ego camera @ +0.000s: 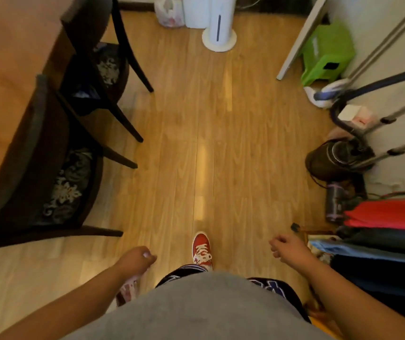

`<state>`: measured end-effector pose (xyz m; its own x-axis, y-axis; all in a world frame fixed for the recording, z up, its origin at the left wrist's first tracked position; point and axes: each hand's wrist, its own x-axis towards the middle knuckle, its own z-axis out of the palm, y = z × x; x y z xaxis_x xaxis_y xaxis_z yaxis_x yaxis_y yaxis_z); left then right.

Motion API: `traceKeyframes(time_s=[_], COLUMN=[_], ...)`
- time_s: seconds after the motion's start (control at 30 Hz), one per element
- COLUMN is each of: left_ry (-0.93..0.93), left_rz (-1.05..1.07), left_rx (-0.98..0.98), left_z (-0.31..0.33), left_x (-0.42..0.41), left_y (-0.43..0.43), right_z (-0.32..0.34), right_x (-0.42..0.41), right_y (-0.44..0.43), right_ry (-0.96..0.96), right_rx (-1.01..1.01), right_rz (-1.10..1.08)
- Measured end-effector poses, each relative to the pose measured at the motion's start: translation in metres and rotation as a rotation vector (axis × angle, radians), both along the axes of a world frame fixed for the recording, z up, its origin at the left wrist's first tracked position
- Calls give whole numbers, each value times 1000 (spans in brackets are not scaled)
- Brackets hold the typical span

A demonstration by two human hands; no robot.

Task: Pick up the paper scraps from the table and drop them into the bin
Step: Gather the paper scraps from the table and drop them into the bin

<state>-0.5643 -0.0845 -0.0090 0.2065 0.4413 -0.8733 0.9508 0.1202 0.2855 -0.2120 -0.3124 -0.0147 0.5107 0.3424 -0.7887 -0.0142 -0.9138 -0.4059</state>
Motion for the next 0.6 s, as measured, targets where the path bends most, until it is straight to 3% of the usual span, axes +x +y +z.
traceKeyframes(time_s=[0.27,0.6], left_ry=[-122,-199], left_rz=[-21,200], left_rx=[85,78], left_z=[26,23], left_x=[129,267], left_y=[93,189], right_z=[5,-24], right_x=[97,242], right_y=[34,141], right_ry=[-17,59], right_rx=[-99,-139], right_rz=[-31,53])
